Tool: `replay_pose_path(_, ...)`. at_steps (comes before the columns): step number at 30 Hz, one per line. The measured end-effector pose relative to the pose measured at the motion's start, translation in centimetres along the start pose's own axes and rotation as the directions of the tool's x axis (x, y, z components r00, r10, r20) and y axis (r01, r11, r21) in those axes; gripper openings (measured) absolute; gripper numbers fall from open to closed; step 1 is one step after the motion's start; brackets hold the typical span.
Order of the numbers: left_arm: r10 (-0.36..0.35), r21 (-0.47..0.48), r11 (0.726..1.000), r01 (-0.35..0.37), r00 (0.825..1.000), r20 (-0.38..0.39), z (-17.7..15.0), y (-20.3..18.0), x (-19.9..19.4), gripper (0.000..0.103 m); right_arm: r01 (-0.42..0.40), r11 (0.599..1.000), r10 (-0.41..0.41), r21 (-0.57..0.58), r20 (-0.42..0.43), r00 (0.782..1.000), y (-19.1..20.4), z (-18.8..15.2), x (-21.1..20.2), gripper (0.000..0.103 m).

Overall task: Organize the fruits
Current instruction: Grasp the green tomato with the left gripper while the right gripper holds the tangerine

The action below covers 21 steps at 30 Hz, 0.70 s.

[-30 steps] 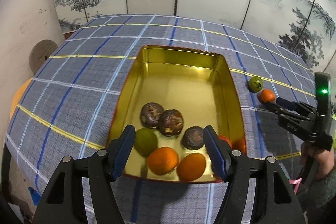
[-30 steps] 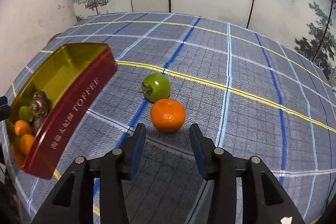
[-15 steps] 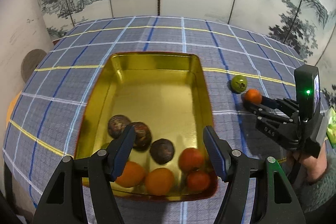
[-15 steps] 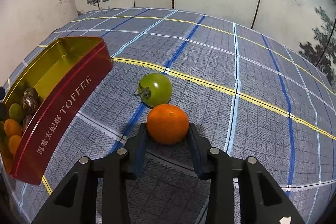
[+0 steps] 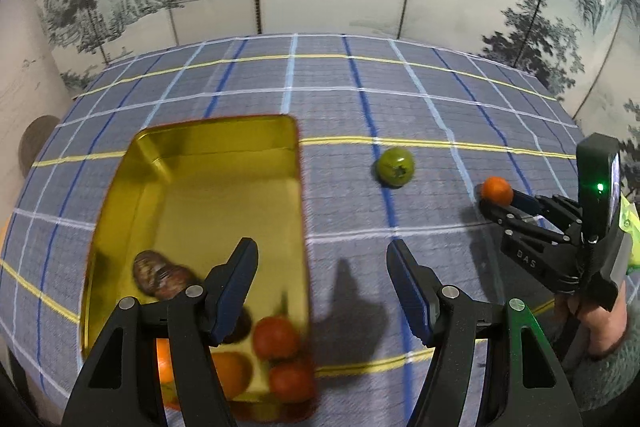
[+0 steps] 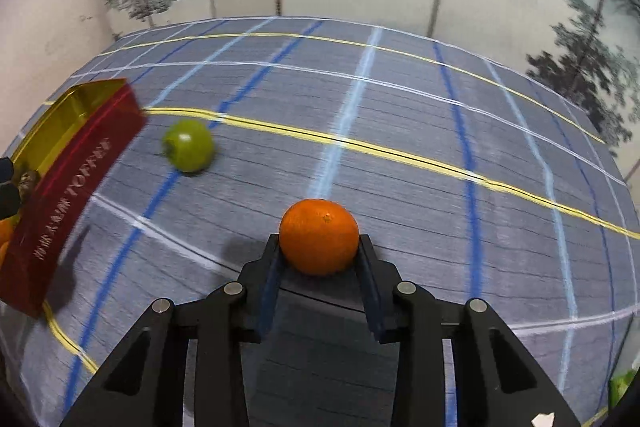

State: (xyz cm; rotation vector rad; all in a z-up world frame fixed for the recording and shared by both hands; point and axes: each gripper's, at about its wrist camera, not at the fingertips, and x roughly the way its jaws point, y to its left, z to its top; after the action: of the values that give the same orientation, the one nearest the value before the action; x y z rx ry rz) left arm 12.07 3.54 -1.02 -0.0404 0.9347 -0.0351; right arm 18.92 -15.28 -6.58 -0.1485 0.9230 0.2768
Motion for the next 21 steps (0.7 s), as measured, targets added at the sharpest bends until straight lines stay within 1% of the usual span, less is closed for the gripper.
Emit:
replay_pose_path(4,-0.021,0.01,1.0,0.021,1.0,-0.012,0.8,-1.4,1.0,0.068,0.029,0.999,-0.029,0.042,0.0,1.0,-2.8,-0.8,-0.5,0.033)
replay_pose_path(9,-0.035,0.01,0.999,0.035,0.999,-0.034,1.5,-2.7,2.3,0.068,0.053,0.996,-0.053,0.067,-0.003,0.999,-5.1,-1.4,-0.9,0.033)
replay_pose_path(14,-0.034,0.019,0.999,0.035,0.998,-0.054,2.1,-3.7,3.7,0.068,0.051,0.996,-0.051,0.078,0.008,0.999,-6.0,-1.8,-1.1,0.033)
replay_pose_path(21,-0.05,0.017,0.999,0.051,0.996,-0.076,3.0,-4.6,5.6,0.067,0.045,0.996,-0.046,0.083,0.009,0.999,-6.0,-2.0,-1.0,0.034)
